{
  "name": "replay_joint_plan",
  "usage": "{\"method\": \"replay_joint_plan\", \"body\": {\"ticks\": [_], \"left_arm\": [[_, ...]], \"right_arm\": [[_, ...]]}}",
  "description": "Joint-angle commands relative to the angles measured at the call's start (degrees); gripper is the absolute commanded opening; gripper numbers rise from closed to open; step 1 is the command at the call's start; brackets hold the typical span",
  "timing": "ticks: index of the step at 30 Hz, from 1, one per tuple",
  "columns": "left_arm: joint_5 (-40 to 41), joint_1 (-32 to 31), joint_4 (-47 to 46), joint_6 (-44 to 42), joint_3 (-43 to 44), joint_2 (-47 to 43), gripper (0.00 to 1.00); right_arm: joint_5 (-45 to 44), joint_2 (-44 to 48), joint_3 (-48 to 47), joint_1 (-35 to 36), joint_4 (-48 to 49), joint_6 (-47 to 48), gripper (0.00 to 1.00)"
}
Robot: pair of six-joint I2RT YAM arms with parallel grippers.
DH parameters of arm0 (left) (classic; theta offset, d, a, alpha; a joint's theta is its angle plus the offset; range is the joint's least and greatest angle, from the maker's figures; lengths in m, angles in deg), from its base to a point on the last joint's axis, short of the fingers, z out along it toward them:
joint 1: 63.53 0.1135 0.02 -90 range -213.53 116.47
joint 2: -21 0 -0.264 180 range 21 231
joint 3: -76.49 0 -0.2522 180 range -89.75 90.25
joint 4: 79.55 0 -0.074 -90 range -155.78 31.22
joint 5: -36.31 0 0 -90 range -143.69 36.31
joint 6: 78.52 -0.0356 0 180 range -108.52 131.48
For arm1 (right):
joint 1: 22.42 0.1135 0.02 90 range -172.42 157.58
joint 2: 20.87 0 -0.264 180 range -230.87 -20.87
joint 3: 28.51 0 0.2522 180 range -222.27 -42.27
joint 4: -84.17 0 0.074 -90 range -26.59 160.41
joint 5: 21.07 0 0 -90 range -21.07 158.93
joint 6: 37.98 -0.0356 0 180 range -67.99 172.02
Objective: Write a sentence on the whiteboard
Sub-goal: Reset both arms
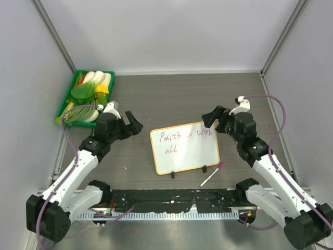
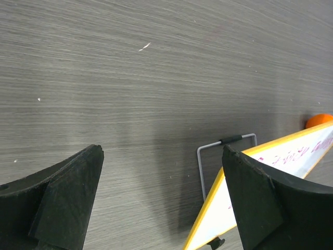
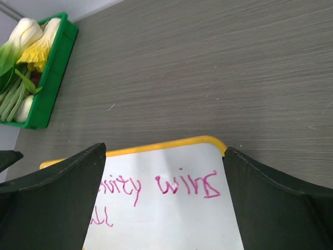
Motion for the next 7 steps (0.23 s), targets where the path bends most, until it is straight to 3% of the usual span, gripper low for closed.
{"method": "replay_joint_plan", "body": {"ticks": [1, 7], "left_arm": [[4.63, 0.02, -1.17, -2.29, 2.94, 0.08, 1.00], [9.28, 0.10, -5.56, -6.41, 1.63, -2.21, 1.00]], "right_arm": [[5.95, 2.04, -2.17, -6.79, 1.68, 2.20, 0.99], [-5.19, 0.99, -2.52, -14.88, 2.73, 3.25, 0.99]]}}
